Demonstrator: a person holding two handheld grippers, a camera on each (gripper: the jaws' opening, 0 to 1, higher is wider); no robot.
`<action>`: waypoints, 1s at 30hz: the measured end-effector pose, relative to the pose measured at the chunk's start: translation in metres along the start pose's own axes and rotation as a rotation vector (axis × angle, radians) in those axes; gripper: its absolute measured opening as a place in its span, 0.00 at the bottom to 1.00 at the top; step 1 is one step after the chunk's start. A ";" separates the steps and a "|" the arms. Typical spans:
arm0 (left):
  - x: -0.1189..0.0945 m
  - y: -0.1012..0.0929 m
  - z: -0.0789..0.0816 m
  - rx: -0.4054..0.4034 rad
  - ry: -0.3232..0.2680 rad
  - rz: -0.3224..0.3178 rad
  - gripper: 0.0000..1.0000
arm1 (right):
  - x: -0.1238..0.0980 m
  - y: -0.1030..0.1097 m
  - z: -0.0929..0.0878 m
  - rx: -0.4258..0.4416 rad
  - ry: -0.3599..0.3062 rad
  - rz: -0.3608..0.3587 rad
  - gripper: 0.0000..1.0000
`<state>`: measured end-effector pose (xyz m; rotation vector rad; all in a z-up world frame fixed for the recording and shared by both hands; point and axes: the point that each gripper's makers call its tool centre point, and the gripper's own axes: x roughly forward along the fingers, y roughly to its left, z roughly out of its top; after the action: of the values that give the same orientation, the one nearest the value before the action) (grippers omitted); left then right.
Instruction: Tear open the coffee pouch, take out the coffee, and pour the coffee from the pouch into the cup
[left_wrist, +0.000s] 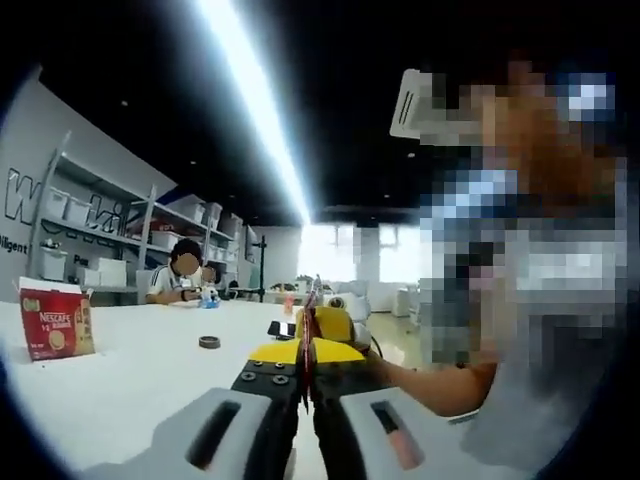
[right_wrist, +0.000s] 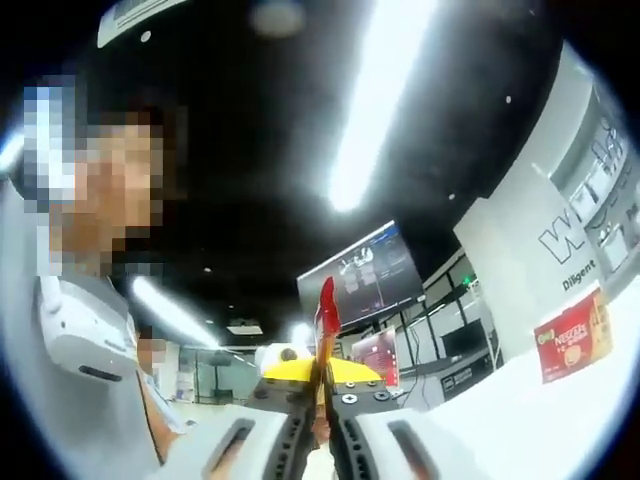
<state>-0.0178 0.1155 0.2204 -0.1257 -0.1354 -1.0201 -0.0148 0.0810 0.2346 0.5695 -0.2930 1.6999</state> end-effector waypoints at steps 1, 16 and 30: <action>0.000 -0.001 0.000 -0.002 0.001 0.000 0.05 | -0.001 0.000 0.000 -0.003 0.000 -0.002 0.05; -0.017 0.031 0.019 -0.026 -0.070 0.247 0.04 | 0.007 -0.015 0.005 -0.116 0.001 -0.120 0.26; -0.035 0.052 0.025 0.234 -0.131 0.554 0.04 | -0.010 -0.031 -0.014 -0.064 -0.018 -0.171 0.23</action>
<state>0.0078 0.1757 0.2368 -0.0127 -0.3184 -0.4379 0.0139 0.0856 0.2141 0.5477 -0.3022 1.5161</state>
